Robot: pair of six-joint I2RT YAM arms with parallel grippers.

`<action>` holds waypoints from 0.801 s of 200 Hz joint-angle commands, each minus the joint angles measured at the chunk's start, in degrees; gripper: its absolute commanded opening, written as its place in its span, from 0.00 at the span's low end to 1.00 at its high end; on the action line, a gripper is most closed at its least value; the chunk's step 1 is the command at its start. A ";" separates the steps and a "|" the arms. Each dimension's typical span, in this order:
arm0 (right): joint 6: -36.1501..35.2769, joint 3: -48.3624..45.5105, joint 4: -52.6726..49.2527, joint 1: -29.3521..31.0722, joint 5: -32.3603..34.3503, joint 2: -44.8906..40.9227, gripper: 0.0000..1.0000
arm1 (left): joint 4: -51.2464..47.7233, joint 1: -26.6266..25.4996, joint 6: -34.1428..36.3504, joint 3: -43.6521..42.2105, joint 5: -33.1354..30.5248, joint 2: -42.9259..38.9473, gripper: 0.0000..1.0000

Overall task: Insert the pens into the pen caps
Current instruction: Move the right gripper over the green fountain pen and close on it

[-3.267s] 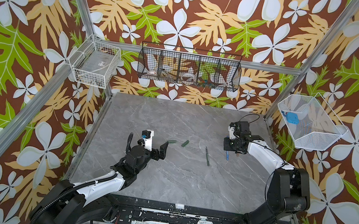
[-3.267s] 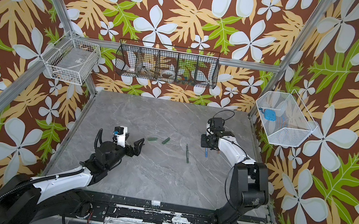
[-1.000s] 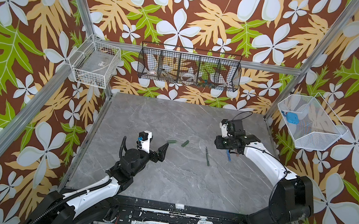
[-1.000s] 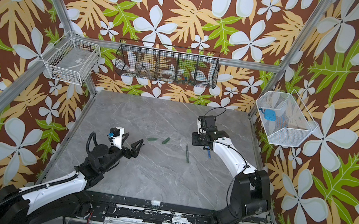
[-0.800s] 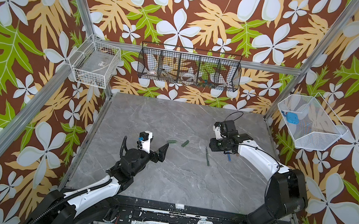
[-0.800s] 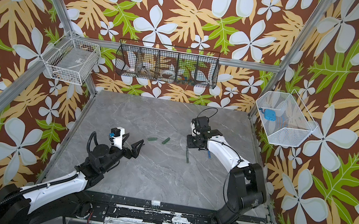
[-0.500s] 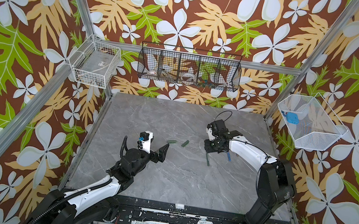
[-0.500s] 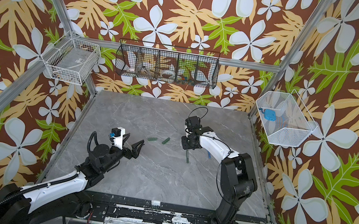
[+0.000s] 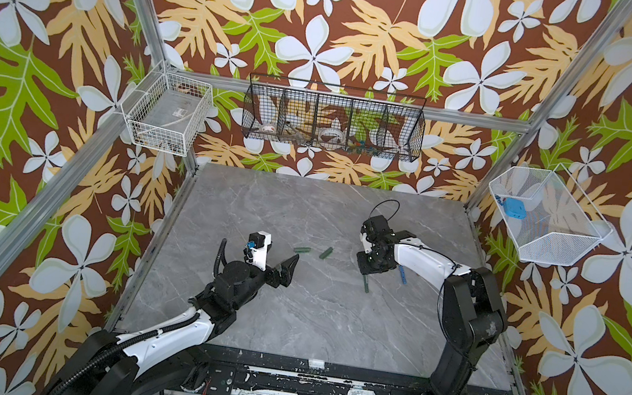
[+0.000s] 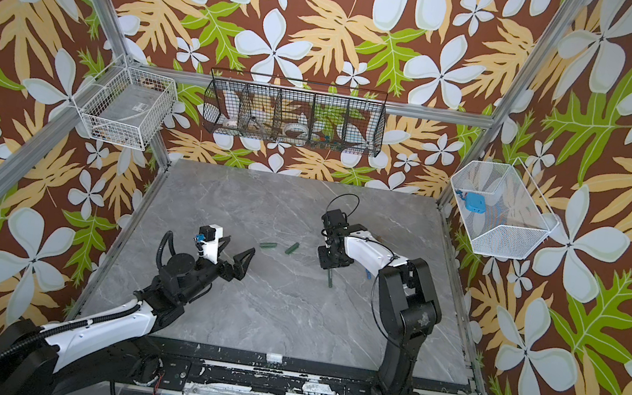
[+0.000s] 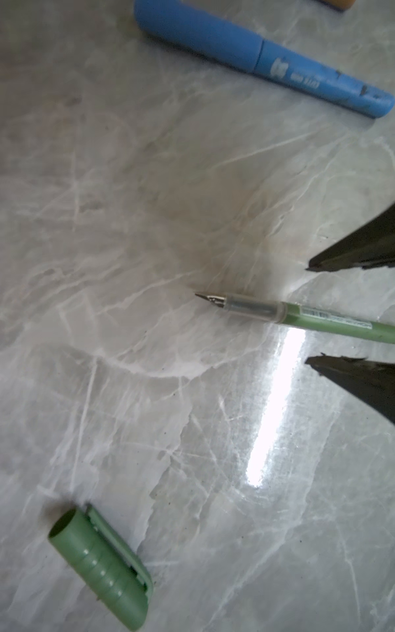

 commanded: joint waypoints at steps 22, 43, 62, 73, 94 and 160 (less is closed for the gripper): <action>-0.05 1.13 -0.96 0.39 0.93 1.57 0.42 | 1.66 -0.04 0.32 0.25 0.30 0.23 1.00; -0.19 1.48 -1.13 0.44 1.26 2.16 0.42 | 1.65 -0.04 0.24 0.36 0.50 0.45 1.00; -0.64 2.00 -1.57 0.41 1.63 2.94 0.42 | 1.61 -0.02 0.20 0.46 0.68 0.63 1.00; -0.90 2.24 -1.41 0.43 1.65 3.47 0.41 | 1.52 -0.02 0.22 0.53 0.75 0.72 1.00; -1.33 3.02 -1.56 0.40 1.31 4.62 0.42 | 1.55 -0.02 0.32 0.52 0.79 0.72 1.00; -2.53 3.77 -1.87 0.45 1.88 6.85 0.41 | 1.43 -0.02 0.38 0.52 0.76 0.69 1.00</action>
